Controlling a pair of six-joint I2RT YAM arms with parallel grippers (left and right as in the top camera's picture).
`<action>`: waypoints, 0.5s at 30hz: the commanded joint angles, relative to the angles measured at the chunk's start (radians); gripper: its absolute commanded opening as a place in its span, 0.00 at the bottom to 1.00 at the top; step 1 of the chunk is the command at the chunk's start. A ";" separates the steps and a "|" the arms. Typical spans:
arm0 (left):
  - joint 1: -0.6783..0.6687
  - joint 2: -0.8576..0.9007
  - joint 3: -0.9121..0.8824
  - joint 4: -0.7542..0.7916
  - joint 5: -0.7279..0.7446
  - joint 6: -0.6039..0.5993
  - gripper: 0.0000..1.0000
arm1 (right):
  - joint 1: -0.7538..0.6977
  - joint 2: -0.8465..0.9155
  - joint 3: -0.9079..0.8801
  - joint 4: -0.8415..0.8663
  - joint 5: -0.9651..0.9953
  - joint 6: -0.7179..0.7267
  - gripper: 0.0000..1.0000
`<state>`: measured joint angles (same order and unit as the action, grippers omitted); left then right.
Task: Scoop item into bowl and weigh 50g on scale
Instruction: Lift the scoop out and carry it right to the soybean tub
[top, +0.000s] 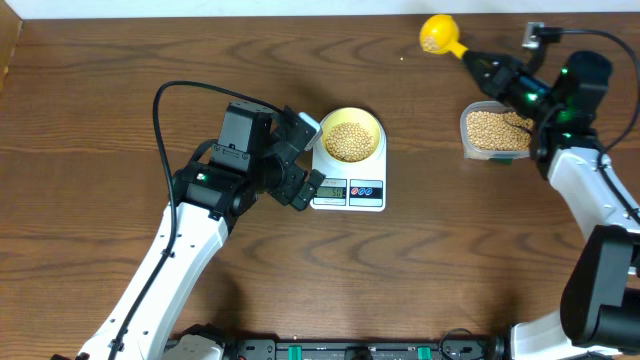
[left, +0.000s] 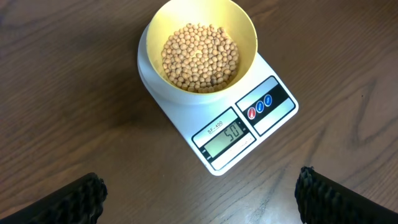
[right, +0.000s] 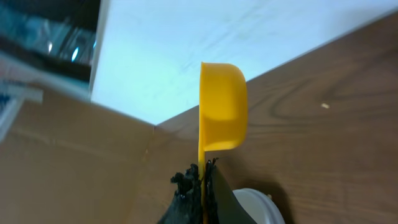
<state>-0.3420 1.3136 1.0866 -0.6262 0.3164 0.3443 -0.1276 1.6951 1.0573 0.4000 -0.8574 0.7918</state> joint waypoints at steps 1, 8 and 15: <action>0.004 -0.007 -0.003 -0.002 0.012 0.003 0.99 | -0.074 0.001 0.005 -0.042 -0.003 0.077 0.01; 0.004 -0.007 -0.003 -0.002 0.012 0.003 0.99 | -0.129 -0.056 0.005 -0.213 0.079 0.076 0.01; 0.004 -0.007 -0.003 -0.002 0.012 0.003 0.99 | -0.178 -0.151 0.005 -0.336 0.122 -0.004 0.01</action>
<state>-0.3420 1.3136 1.0866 -0.6262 0.3168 0.3443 -0.2817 1.6100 1.0569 0.0864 -0.7597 0.8425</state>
